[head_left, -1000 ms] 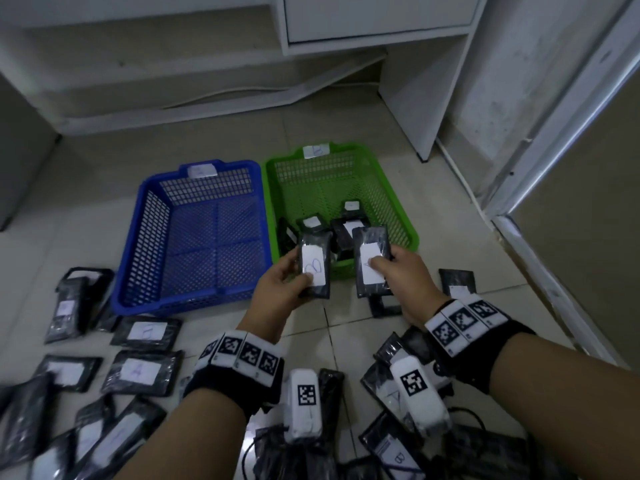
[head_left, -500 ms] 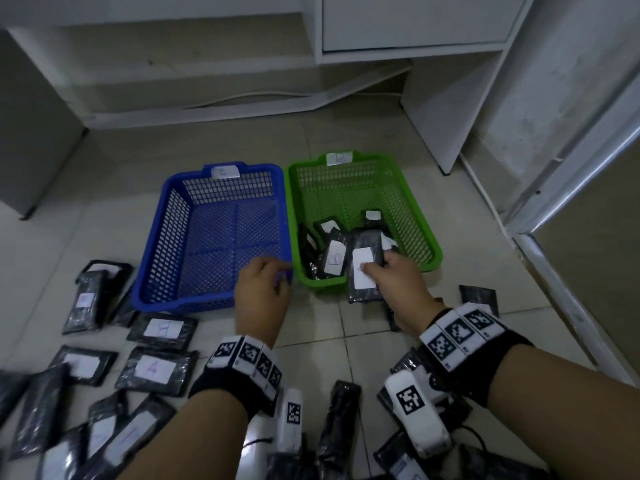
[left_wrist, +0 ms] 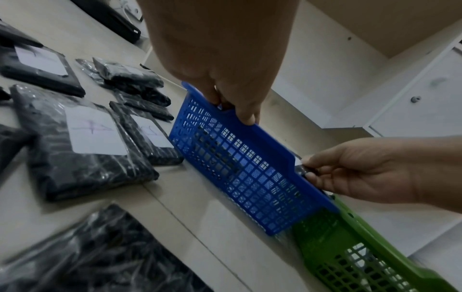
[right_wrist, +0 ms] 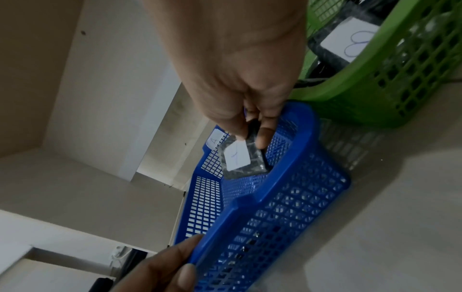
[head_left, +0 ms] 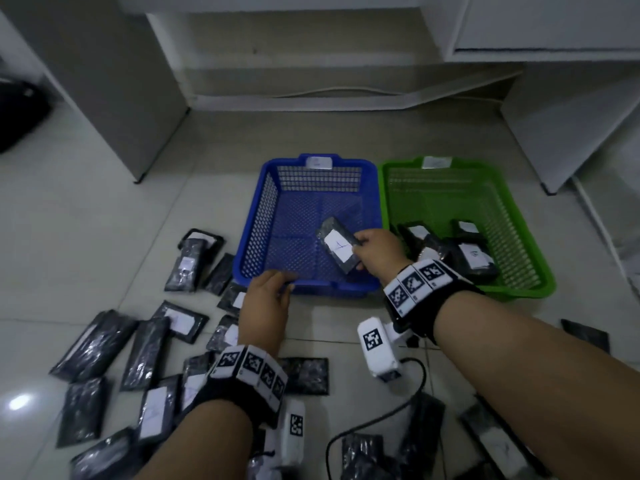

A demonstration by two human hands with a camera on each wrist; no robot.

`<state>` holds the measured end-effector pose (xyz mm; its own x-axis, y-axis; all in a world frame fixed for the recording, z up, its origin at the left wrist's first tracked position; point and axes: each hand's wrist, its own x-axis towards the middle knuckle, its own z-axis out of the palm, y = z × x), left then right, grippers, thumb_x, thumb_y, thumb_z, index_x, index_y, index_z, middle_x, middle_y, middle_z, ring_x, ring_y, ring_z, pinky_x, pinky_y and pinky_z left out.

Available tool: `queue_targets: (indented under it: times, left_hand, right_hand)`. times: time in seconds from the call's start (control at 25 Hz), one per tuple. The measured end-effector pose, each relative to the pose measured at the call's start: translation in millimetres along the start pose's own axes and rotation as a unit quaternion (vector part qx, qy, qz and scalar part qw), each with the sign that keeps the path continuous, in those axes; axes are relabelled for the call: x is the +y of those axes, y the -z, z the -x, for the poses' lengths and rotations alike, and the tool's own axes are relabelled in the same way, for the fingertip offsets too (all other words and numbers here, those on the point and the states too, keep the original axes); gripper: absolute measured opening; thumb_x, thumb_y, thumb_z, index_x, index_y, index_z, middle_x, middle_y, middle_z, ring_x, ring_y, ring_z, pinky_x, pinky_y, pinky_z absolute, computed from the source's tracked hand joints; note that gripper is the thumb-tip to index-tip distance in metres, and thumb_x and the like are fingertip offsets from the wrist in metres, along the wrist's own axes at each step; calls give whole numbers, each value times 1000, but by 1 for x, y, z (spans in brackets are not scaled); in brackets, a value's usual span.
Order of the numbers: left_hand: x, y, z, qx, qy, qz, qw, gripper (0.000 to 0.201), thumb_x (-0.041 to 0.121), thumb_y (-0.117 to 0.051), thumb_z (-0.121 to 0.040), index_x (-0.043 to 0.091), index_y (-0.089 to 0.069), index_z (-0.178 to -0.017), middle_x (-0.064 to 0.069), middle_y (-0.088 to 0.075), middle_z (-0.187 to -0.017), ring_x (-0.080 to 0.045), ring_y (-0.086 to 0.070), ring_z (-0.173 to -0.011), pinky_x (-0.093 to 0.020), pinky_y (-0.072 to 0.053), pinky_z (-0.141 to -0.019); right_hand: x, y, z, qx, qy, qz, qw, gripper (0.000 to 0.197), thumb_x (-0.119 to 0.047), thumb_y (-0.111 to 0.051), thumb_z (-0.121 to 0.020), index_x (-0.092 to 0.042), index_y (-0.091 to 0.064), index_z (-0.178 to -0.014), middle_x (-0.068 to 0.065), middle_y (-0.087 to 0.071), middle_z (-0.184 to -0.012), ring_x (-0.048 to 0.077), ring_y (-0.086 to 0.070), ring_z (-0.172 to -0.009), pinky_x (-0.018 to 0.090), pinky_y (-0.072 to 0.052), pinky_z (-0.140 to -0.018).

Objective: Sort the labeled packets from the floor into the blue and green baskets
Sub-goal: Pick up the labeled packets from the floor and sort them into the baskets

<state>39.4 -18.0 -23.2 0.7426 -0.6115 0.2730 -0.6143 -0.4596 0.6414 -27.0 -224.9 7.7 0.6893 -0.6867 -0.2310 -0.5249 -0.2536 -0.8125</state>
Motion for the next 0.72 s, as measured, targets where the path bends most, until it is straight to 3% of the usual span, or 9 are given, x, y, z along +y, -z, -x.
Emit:
queue_targets:
  times: [0.08,0.16,0.28,0.4,0.56,0.64,0.72]
  left_hand:
    - [0,5,-1,-11,10,24,1000,21,2,-61,-87,11,-73,-101,-4,-66,-100,-21,-58,-95,-21,-41,-85]
    - [0,13,-3,-36,12,31,999,24,1,-60,-87,11,-72,-105,-4,-67,-104,-21,-60,-98,-16,-38,-87]
    - [0,34,-17,-130,40,11,991,31,4,-57,-89,15,-67,-116,-4,-65,-117,-20,-59,-108,-16,-37,-92]
    - [-11,64,-26,-238,0,-31,971,39,6,-57,-88,17,-60,-126,-4,-59,-128,-20,-56,-115,-25,-39,-99]
    - [-47,102,-7,-288,-53,-88,952,33,6,-59,-87,16,-66,-117,-4,-62,-121,-19,-58,-110,-22,-39,-94]
    - [-69,106,8,-288,-58,-94,951,32,4,-60,-85,15,-67,-115,-5,-63,-118,-20,-60,-107,-27,-43,-94]
    - [-90,95,20,-294,-36,-75,952,39,8,-66,-81,16,-64,-119,-3,-60,-122,-19,-57,-111,-30,-44,-98]
  right_hand:
    - [-1,-10,-6,-26,-14,5,1000,24,3,-59,-80,-3,-73,-98,15,-71,-86,20,-71,-68,34,-59,-66]
    - [-4,-15,-3,-74,-37,52,995,35,3,-55,-83,-5,-67,-114,16,-68,-109,32,-66,-101,44,-55,-88]
    - [-16,-19,13,-72,-2,159,985,35,0,-52,-89,-9,-65,-120,10,-62,-128,29,-56,-120,36,-45,-103]
    - [-43,-26,44,1,59,105,993,24,-4,-54,-90,-12,-72,-105,5,-68,-116,20,-61,-109,23,-45,-90]
    - [-56,-56,86,20,104,70,992,19,-7,-58,-88,-17,-74,-90,-2,-71,-93,5,-58,-75,0,-38,-60]
    - [-44,-78,108,-8,87,67,994,19,-7,-59,-86,-17,-75,-90,-3,-72,-95,3,-59,-77,-1,-38,-63]
    - [-17,-96,128,-54,68,103,991,21,-7,-60,-86,-15,-74,-100,0,-70,-106,11,-62,-94,8,-40,-79]
